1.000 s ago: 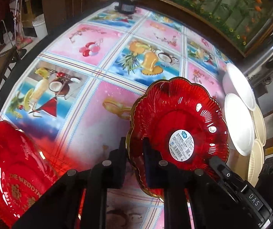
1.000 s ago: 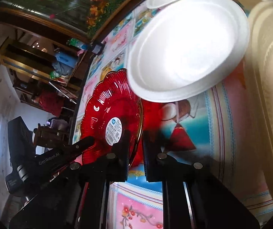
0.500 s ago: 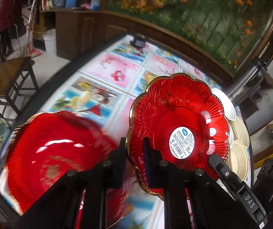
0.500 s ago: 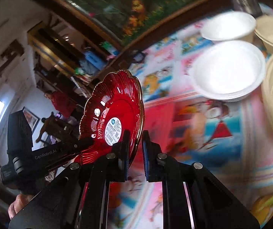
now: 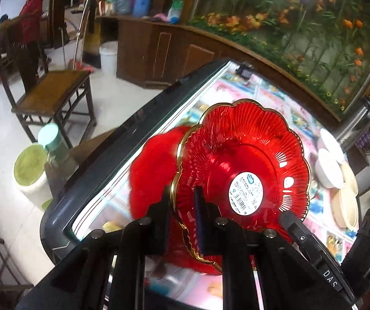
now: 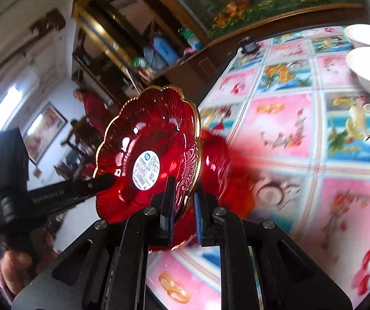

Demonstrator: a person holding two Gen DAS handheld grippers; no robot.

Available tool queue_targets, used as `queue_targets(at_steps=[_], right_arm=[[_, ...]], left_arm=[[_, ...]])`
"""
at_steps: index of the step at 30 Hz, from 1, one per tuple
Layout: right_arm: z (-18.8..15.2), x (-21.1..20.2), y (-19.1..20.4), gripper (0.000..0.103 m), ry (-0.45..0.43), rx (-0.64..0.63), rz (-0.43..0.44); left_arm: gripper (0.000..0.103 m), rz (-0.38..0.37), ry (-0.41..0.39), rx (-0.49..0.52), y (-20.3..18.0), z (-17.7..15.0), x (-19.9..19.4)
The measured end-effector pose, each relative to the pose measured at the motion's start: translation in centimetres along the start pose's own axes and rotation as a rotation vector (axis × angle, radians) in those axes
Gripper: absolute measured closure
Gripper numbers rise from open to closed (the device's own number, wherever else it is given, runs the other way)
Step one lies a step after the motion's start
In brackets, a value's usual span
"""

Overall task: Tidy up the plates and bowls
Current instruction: 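Lower the small red plate onto the large red plate in the left gripper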

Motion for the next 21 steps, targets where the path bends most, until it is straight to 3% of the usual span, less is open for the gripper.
queue_targets(at_steps=[6,12,15,17,21], right_arm=[[-0.9,1.5,0.0,0.091,0.026,-0.034,-0.089],[-1.4,1.7,0.8,0.091,0.005,-0.118,-0.170],[-1.5,2.1,1.7,0.087,-0.009,-0.183,-0.202],[-1.5,2.3,1.9,0.077,-0.021,-0.211,-0.230],[-1.7,2.8,1.9,0.077,0.004,-0.205,-0.227]], left_arm=[[0.086,0.002,0.035,0.014,0.6,-1.0,1.6],[0.086,0.060,0.030,0.059,1.0,-1.4,2.2],[0.086,0.084,0.010,0.080,1.4,-1.5,2.2],[0.086,0.107,-0.011,0.099,1.3,-1.3,1.9],[0.086,0.148,-0.059,0.132,1.2,-1.0,1.2]])
Point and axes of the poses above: each gripper's, at about its wrist camera, not at the fingertips, and x roughly the way its jaws point, y to its left, z to its top, the point moved 4 cm from there along x, roughly the way its jaws point, and after that the axes turned 5 degrees about x, right-handed, at the moved point
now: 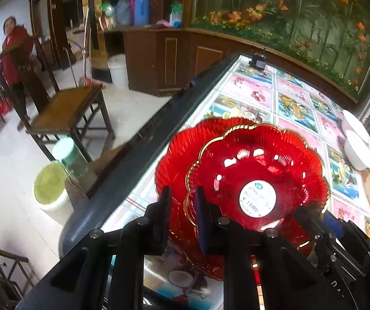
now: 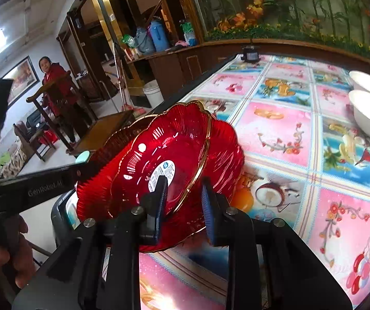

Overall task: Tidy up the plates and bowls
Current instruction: 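Lower the small red plate onto the large red plate in the left gripper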

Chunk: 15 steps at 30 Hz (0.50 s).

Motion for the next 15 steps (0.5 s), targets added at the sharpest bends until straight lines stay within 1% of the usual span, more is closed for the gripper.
queue_targets(at_steps=[3,9,12,14,15], right_arm=[[0.1,0.1,0.0,0.077,0.004,0.003,-0.001],[0.0,-0.3,0.4,0.074,0.000,-0.036,-0.026],[0.2,-0.9,0.6,0.071,-0.019,-0.057,-0.041],[0.4,-1.6,0.6,0.064,-0.049,-0.075,-0.061],[0.5,-1.9,0.6,0.062,-0.061,-0.077,-0.063]], left_arm=[[0.086,0.024,-0.032,0.017,0.1,0.2,-0.5],[0.086,0.074,-0.090,0.024,0.3,0.8,-1.5],[0.086,0.096,-0.111,0.027,0.4,1.0,-2.0],[0.086,0.108,-0.125,0.030,0.4,1.1,-2.3],[0.086,0.114,-0.131,0.030,0.4,1.2,-2.5]])
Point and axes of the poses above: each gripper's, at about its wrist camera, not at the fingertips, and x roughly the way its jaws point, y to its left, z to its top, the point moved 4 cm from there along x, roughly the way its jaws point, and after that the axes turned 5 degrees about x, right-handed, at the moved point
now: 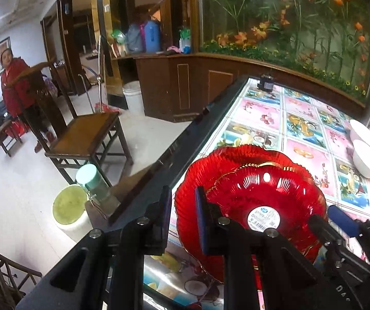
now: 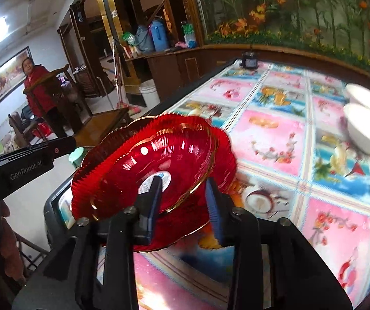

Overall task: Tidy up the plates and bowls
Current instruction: 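Lower the small red plate onto the large red plate in the left gripper, then open the right gripper and move it toward the beige paper plates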

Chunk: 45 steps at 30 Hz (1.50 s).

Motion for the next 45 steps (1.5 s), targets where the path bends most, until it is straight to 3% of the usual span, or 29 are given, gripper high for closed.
queue_targets(at_steps=[10,25,35,37,39,41,43,45], right_arm=[[1.3,-2.7,-1.5,0.060,-0.105,0.040,0.008],[1.8,-3.6,-3.5,0.060,-0.122,0.103,0.016],[2.3,-5.1,-6.2,0.060,-0.150,0.142,0.014],[2.6,-5.9,-7.4,0.060,-0.163,0.154,0.010],[3.0,-6.8,-8.9,0.060,-0.180,0.168,-0.003],[3.5,-8.3,-11.3,0.060,-0.205,0.197,-0.024],[3.8,-10.3,-14.3,0.060,-0.241,0.226,-0.066],[4.0,-12.4,-17.2,0.060,-0.274,0.243,-0.128]], left_arm=[[0.085,0.040,-0.051,0.015,-0.4,0.7,-1.4],[0.084,0.041,-0.096,0.053,-2.3,1.5,-2.9],[0.084,0.031,-0.113,0.104,-5.6,2.6,-3.8],[0.081,0.002,-0.106,0.119,-7.0,2.9,-3.9],[0.061,-0.053,-0.091,0.128,-8.7,3.2,-3.8],[0.052,-0.107,-0.082,0.148,-11.0,3.6,-3.9],[0.049,-0.165,-0.076,0.193,-14.2,4.0,-4.1],[0.038,-0.249,-0.041,0.221,-17.1,4.0,-3.9]])
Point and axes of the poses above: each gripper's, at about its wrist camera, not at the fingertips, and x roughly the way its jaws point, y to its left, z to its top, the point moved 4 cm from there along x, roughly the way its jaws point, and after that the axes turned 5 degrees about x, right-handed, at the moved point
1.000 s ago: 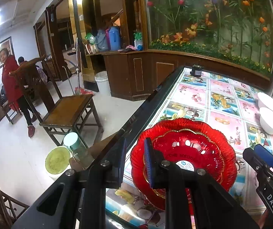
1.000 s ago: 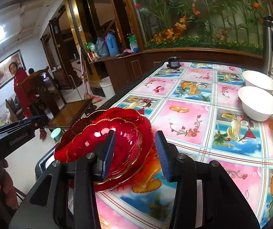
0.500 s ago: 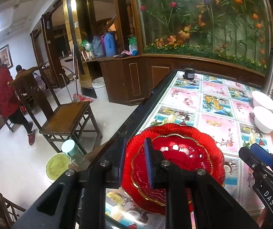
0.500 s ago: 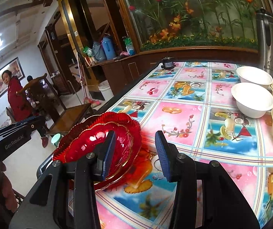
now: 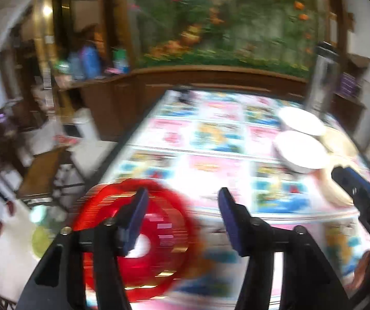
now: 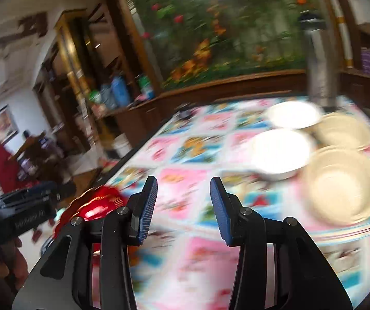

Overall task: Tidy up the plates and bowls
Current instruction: 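Open the right gripper and move it toward the beige paper plates, then grasp the rim of a beige paper plate with the right gripper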

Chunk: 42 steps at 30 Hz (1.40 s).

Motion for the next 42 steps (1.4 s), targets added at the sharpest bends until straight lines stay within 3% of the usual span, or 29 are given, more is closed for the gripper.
queue_targets(at_steps=[3,6,8,10,14,18,25,35,42], right_arm=[[1.9,-2.0,-4.8,0.061,-0.049,0.007,-0.098],[3.6,-3.9,-9.7,0.059,-0.075,0.039,-0.170],[4.6,-4.8,-13.1,0.041,-0.081,0.079,-0.204],[5.3,-5.1,-15.8,0.038,-0.079,0.107,-0.234],[5.8,-4.4,-21.2,0.038,-0.040,0.223,-0.248],[4.5,-2.7,-24.8,0.038,0.029,0.389,-0.148],[3.0,-0.8,-25.6,0.038,0.124,0.522,-0.021],[1.5,1.3,-26.1,0.038,0.208,0.600,-0.015],[1.1,2.1,-26.2,0.038,0.224,0.636,0.004]], left_arm=[[0.034,-0.130,0.067,0.013,-4.3,1.1,2.0],[0.029,-0.207,0.136,0.001,-7.6,1.8,3.9],[0.028,-0.276,0.202,-0.021,-9.9,2.0,5.3],[0.028,-0.317,0.258,-0.029,-12.1,2.3,6.4],[0.028,-0.289,0.274,0.008,-15.5,2.9,7.5],[0.028,-0.282,0.313,0.000,-17.4,3.1,8.9],[0.028,-0.303,0.369,-0.010,-20.3,3.3,11.0],[0.028,-0.321,0.438,-0.006,-22.3,2.0,12.5],[0.030,-0.338,0.421,-0.009,-23.0,1.8,12.3]])
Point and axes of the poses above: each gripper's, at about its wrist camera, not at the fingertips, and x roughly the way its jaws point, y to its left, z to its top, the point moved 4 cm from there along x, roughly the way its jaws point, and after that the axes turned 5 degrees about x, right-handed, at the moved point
